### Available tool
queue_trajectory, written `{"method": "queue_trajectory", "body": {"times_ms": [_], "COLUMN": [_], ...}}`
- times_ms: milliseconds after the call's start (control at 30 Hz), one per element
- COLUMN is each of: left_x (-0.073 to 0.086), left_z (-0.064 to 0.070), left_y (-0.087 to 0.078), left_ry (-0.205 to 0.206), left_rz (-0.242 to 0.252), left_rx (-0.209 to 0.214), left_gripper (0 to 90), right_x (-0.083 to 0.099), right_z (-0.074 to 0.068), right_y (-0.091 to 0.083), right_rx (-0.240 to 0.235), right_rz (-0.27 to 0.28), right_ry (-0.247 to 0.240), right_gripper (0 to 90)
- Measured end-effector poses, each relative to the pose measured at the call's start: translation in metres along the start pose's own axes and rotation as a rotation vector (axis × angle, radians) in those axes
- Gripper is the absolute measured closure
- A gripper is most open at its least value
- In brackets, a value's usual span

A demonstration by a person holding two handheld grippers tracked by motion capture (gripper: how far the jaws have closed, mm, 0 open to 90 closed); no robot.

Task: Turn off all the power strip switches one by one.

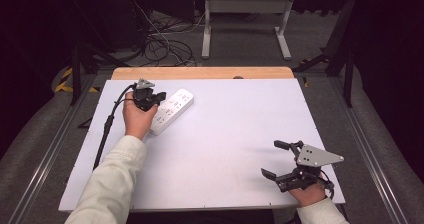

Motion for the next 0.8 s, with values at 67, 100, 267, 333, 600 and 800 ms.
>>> {"method": "queue_trajectory", "body": {"times_ms": [67,100,267,333,600,800], "left_x": [-0.001,-0.001,0.001,0.003,0.007,0.01], "left_z": [-0.001,-0.002,-0.006,-0.008,-0.005,-0.004], "left_y": [0.003,0.005,0.016,0.02,0.035,0.041], "left_ry": [-0.003,0.004,0.013,0.01,0.008,0.021], "left_rz": [-0.001,-0.006,-0.039,-0.052,-0.061,-0.084], "left_rx": [-0.004,-0.011,-0.029,-0.035,-0.01,-0.018], "left_gripper": [90.0,90.0,90.0,90.0,90.0,90.0], "right_x": [0.0,0.0,0.001,0.002,0.005,0.006], "right_z": [0.0,0.0,0.0,0.0,-0.002,-0.004], "right_y": [0.0,0.0,-0.002,-0.004,-0.009,-0.014], "right_rx": [-0.001,-0.001,0.006,0.007,0.024,0.04], "right_rz": [0.001,0.001,0.0,0.001,-0.005,-0.013], "right_ry": [0.001,0.0,0.007,0.012,0.022,0.03], "right_gripper": [5.0,4.9,5.0,4.9,5.0,5.0]}}
Point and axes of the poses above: each handheld gripper's, and its own axes: y roughly forward along the jaws, x roughly out of its underside, z roughly to its right, the point moved 8 cm from there along y, roughly forward along the jaws, and after that the axes turned 10 degrees about -y, right-handed, at the moved point
